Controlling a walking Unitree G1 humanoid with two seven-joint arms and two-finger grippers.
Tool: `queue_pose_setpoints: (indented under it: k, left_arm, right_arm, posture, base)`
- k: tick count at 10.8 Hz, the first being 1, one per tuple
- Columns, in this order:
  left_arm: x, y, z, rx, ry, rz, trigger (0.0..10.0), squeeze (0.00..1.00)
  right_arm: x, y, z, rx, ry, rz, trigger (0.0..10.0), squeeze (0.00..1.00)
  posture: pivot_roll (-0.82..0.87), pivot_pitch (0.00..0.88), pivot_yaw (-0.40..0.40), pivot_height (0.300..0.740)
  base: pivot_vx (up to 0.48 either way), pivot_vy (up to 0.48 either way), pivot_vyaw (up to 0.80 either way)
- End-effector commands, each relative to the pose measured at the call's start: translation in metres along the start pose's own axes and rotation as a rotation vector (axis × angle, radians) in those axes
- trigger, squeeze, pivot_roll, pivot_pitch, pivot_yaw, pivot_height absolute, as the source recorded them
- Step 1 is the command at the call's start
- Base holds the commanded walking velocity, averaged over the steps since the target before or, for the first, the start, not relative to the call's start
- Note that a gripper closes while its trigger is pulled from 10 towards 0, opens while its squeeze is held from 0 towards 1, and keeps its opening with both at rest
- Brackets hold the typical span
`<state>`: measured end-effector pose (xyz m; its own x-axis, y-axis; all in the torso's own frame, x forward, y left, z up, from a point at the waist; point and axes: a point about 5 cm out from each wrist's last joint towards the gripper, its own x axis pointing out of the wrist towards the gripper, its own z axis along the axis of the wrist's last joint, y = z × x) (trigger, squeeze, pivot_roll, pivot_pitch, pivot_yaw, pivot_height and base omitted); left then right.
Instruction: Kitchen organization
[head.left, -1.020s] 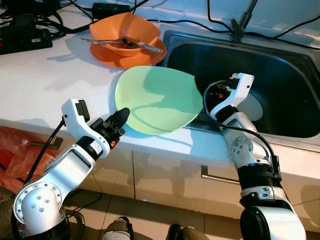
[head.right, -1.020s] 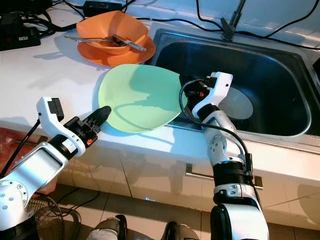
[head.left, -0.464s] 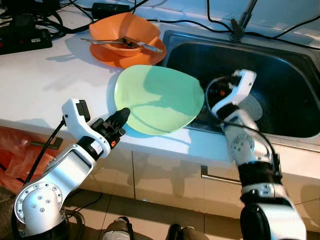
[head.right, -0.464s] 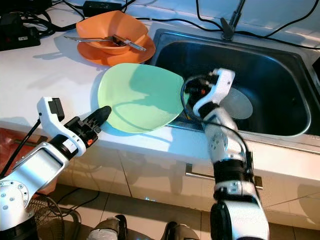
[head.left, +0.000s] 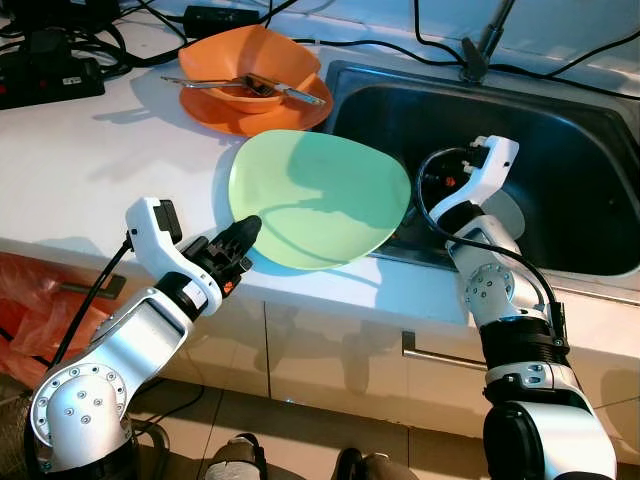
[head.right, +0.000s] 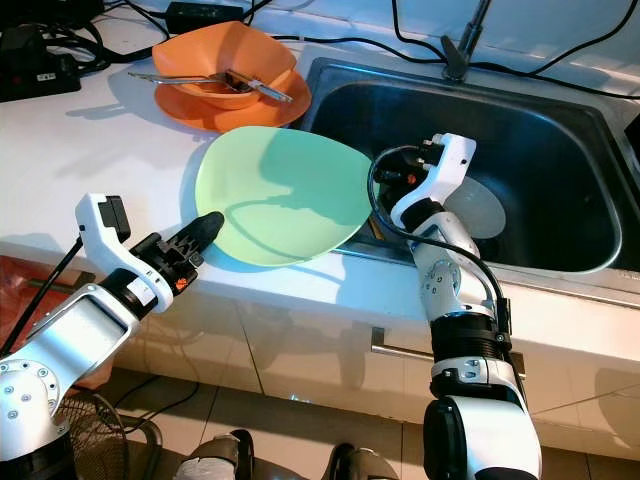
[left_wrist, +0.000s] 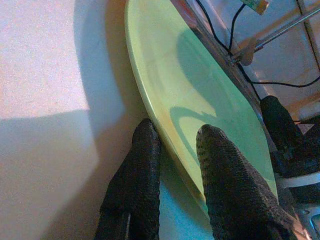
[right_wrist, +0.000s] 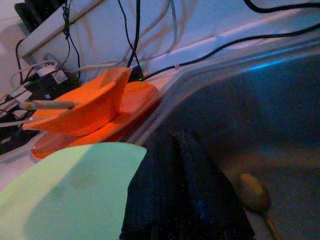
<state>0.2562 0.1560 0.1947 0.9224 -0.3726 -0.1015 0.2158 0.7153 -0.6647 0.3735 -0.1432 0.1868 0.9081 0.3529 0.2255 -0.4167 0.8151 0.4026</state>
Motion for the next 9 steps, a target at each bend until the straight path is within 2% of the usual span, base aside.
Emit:
queue_pose_setpoints:
  k: [1, 5, 6, 9]
  left_arm:
    - [0.001, 0.0075, -0.0111, -0.009, 0.062, 0.036, 10.0, 0.0]
    - [0.0017, 0.008, -0.0117, -0.01, 0.064, 0.036, 10.0, 0.0]
    - [0.002, 0.008, -0.0119, -0.009, 0.064, 0.035, 10.0, 0.0]
    - [0.0019, 0.0075, -0.0119, -0.009, 0.063, 0.034, 10.0, 0.0]
  right_arm:
    - [-0.0009, -0.0043, 0.0021, -0.008, 0.004, -0.017, 10.0, 0.0]
    - [-0.0022, -0.0095, 0.0003, -0.041, 0.045, -0.028, 10.0, 0.0]
    - [-0.002, -0.0086, 0.0002, -0.034, 0.046, -0.022, 10.0, 1.0]
    - [-0.0011, -0.009, 0.0005, -0.033, 0.041, -0.03, 10.0, 1.0]
  posture:
    - [0.15, 0.17, -0.083, 0.74]
    - [0.15, 0.165, -0.084, 0.74]
    - [0.15, 0.163, -0.084, 0.74]
    - [0.15, 0.165, -0.085, 0.74]
  base:
    - [0.0, 0.0, 0.0]
    - [0.0, 0.0, 0.0]
    - [0.0, 0.0, 0.0]
    - [0.0, 0.0, 0.0]
